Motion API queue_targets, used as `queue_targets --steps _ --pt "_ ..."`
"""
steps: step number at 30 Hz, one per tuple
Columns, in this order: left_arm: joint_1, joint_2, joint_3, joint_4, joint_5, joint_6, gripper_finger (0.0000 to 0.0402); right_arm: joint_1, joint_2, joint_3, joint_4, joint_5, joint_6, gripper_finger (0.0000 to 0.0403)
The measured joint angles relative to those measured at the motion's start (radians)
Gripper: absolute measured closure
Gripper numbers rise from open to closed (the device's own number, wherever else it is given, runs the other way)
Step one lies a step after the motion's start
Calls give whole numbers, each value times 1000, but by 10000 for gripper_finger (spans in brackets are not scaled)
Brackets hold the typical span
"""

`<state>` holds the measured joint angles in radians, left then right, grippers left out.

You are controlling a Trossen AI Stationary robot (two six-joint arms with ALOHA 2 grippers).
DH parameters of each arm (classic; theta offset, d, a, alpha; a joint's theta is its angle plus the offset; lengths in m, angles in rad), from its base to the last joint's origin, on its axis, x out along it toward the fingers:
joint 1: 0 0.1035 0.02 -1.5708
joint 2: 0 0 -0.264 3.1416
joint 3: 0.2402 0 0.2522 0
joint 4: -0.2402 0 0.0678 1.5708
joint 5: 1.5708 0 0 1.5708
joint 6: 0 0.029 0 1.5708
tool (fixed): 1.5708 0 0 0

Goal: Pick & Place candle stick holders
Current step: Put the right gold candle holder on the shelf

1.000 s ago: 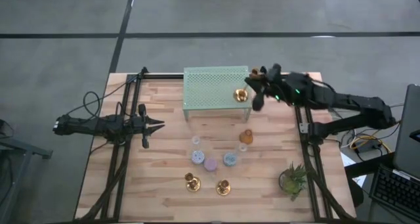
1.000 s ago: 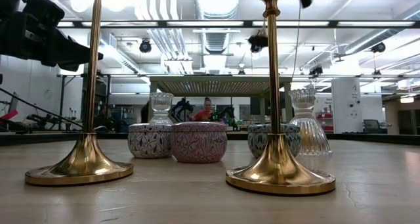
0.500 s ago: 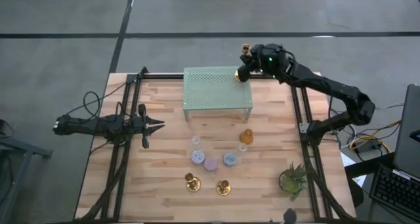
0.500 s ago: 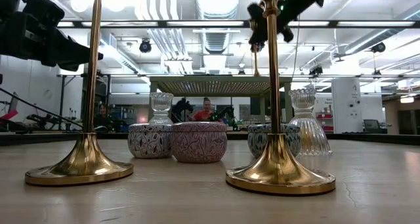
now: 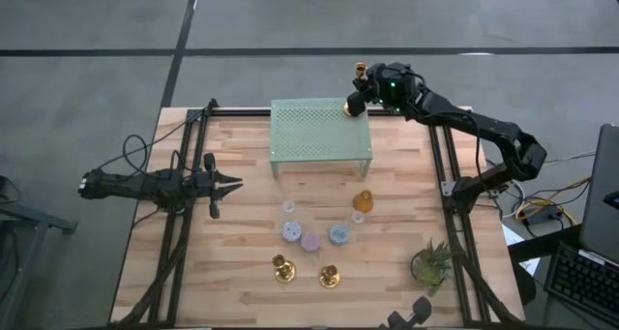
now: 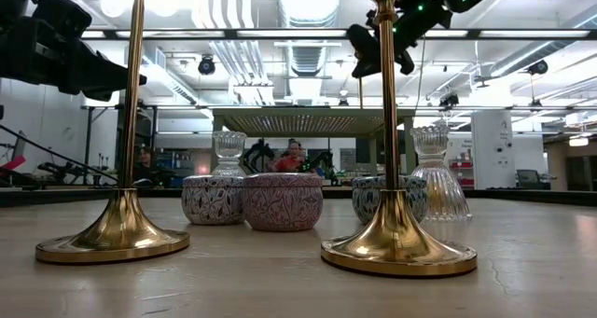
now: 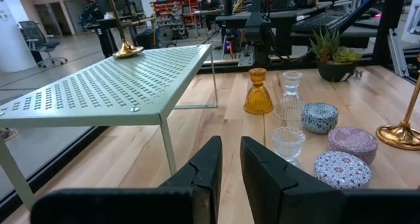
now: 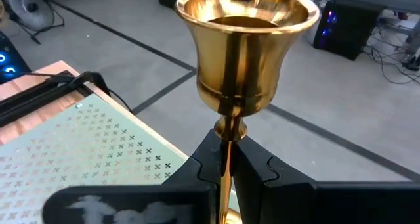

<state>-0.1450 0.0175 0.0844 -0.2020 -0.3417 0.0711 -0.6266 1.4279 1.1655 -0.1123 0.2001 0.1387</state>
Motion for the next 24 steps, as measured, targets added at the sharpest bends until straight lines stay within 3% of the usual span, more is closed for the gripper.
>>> queue_targets --steps 15,24 --pt "0 0 0 0 0 0 341 0 1 -14 22 0 36 388" --pt "0 0 0 0 0 0 341 0 2 -29 43 0 20 354"
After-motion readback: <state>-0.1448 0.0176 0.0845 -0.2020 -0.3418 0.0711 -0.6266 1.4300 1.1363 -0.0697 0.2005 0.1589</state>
